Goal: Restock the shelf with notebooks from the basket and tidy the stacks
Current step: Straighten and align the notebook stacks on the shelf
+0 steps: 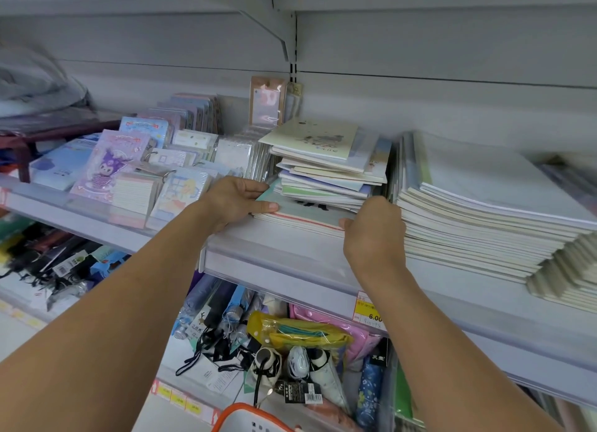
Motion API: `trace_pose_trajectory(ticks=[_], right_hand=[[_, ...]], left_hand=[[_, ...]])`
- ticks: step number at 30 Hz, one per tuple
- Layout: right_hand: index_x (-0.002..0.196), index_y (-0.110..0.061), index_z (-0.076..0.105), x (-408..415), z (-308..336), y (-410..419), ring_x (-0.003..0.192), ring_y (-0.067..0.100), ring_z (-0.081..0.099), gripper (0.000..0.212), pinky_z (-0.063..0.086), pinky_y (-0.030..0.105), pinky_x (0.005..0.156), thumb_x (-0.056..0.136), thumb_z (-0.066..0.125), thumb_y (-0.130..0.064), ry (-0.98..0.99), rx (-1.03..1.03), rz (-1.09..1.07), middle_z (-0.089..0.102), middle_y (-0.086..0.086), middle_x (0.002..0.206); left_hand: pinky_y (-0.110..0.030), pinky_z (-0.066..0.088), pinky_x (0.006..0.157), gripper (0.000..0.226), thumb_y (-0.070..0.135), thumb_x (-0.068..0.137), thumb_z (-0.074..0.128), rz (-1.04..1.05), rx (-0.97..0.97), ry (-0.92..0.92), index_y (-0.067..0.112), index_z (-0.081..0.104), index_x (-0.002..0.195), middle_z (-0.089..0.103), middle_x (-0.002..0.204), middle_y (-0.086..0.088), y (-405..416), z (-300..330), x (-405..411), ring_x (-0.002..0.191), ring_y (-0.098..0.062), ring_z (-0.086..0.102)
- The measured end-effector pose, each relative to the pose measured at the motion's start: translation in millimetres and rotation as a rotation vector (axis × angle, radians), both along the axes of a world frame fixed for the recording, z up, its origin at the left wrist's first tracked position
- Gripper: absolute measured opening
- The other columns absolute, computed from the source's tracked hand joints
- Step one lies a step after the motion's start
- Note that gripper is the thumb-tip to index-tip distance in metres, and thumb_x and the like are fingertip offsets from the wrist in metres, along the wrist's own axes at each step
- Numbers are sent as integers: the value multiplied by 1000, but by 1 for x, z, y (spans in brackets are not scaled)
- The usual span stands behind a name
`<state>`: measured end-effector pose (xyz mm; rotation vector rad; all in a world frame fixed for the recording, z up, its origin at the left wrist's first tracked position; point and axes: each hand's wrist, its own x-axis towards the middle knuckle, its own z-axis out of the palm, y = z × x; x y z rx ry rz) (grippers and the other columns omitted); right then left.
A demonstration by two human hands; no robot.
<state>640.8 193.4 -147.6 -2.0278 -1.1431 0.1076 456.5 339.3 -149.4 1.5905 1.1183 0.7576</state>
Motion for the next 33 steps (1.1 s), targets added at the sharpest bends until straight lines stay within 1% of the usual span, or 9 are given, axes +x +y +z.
trace_pose_trajectory(ticks=[6,12,13,16,19,22,26,28,33], right_hand=[[64,-20,35,2,0,5,52,5,33,45,23,25,46,91,70,-16,36,-48,7,38,-5,62],[97,-17,52,-3,0,3,54,4,36,15,23,22,44,93,66,-12,40,-27,-23,40,-6,64],[100,-11,58,-3,3,3,54,5,37,10,27,23,46,93,66,-12,44,-49,-20,42,-5,65],[117,1,57,-10,20,-7,63,13,46,36,27,24,45,94,66,-26,51,-184,100,49,2,81],[84,-9,58,-17,60,-32,56,18,47,32,30,25,44,88,70,-39,-91,-116,254,54,4,73],[91,-11,57,-5,114,-32,75,23,51,39,37,28,59,80,77,-43,-214,102,222,52,1,80],[134,-10,48,16,149,10,105,33,58,71,38,31,82,91,47,-66,182,-159,197,56,11,130],[146,-9,40,29,143,30,127,34,50,72,38,33,91,98,34,-62,192,-245,192,43,9,150],[142,-5,44,46,138,59,126,31,51,55,42,33,99,103,39,-43,218,-164,170,49,11,144]], left_hand=[[-32,49,101,70,11,62,85,4,16,18,2,61,127,68,119,-8,-4,3,-1,105,-15,66],[-5,51,71,52,2,74,79,8,102,42,1,62,124,68,112,-6,-10,3,3,84,-1,63],[-5,51,72,52,3,74,79,5,114,50,1,62,124,68,111,-4,-11,3,3,85,-1,63],[-19,50,91,59,10,72,82,-8,135,91,3,61,127,67,120,-6,-12,4,1,98,-9,65],[-21,44,92,66,14,69,86,-66,178,147,14,56,128,63,118,8,-21,14,4,106,-7,57],[-18,41,90,77,19,65,89,-111,293,140,35,43,124,51,105,31,-28,28,15,98,9,50],[-22,44,96,101,29,57,93,-87,243,-22,29,29,134,53,119,20,-31,34,41,116,-6,53],[-28,43,101,104,28,56,93,-19,252,-79,30,24,135,51,120,18,-30,27,53,117,-10,51],[-32,42,106,119,37,45,96,-6,331,35,30,23,138,50,126,15,-18,22,54,119,-11,50]])
